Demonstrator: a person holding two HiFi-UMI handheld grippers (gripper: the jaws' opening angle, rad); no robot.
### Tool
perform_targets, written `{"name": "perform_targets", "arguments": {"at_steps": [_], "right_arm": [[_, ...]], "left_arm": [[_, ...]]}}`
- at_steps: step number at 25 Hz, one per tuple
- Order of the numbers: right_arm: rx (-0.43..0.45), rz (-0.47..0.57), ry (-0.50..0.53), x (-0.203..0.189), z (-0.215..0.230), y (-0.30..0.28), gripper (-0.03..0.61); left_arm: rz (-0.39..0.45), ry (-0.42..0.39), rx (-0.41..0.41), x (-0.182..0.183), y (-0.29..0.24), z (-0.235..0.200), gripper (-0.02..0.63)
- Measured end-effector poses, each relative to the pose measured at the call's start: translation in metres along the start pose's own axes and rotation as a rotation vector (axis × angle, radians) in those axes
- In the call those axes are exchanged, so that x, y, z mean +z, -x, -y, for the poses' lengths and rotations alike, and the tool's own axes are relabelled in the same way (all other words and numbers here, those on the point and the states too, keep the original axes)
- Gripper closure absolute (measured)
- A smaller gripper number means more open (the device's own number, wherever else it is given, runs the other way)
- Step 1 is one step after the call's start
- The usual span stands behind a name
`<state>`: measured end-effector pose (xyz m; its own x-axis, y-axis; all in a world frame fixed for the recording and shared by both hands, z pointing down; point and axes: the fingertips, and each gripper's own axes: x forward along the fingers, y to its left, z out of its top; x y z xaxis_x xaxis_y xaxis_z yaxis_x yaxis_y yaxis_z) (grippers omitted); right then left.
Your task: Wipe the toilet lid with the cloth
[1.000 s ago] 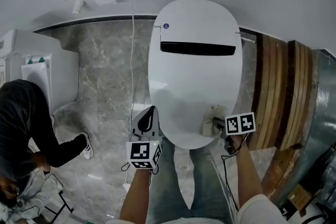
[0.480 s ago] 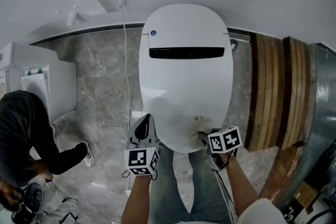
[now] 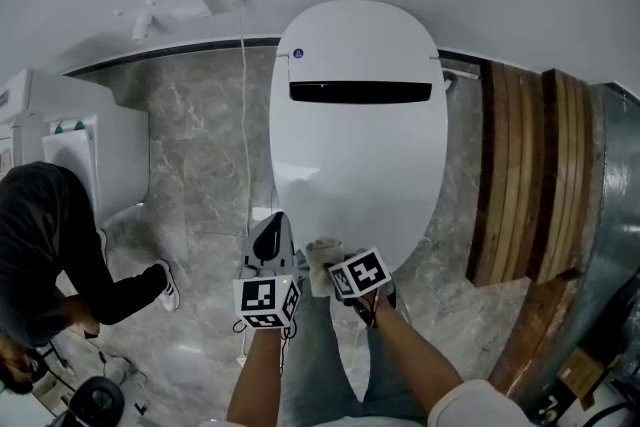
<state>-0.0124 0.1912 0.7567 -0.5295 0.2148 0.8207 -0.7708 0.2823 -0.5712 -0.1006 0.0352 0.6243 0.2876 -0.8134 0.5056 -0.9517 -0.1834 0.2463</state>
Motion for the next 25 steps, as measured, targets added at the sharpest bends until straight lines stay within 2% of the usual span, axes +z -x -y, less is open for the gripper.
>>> {"name": "perform_targets", "arguments": {"at_steps": [4, 9, 12, 17, 20, 22, 25], "right_arm": [[-0.039, 0.01, -0.053, -0.018, 0.044, 0.026, 0.486], [-0.119, 0.05, -0.227, -0.056, 0.126, 0.077, 0.485], [-0.169, 0.055, -0.261, -0.067, 0.155, 0.094, 0.486], [-0.215, 0.032, -0.219, -0.066, 0.158, 0.094, 0.486], [-0.199, 0.033, -0.206, -0.073, 0.138, 0.1, 0.486], [-0.177, 0.071, -0.209, -0.065, 0.123, 0.11, 0.486], [-0.157, 0.174, -0.192, -0.026, 0.11, 0.127, 0.486]], "left_arm": [[0.0, 0.001, -0.007, -0.001, -0.003, 0.004, 0.601], [-0.001, 0.001, -0.02, -0.004, -0.006, 0.013, 0.601], [-0.002, -0.003, -0.027, -0.003, -0.009, 0.019, 0.601], [-0.01, -0.01, -0.03, -0.001, -0.012, 0.029, 0.601], [-0.025, -0.006, -0.034, 0.009, 0.001, 0.041, 0.601], [-0.02, -0.009, -0.037, 0.023, 0.007, 0.047, 0.601], [0.009, -0.004, -0.042, 0.052, 0.004, 0.051, 0.601]]}}
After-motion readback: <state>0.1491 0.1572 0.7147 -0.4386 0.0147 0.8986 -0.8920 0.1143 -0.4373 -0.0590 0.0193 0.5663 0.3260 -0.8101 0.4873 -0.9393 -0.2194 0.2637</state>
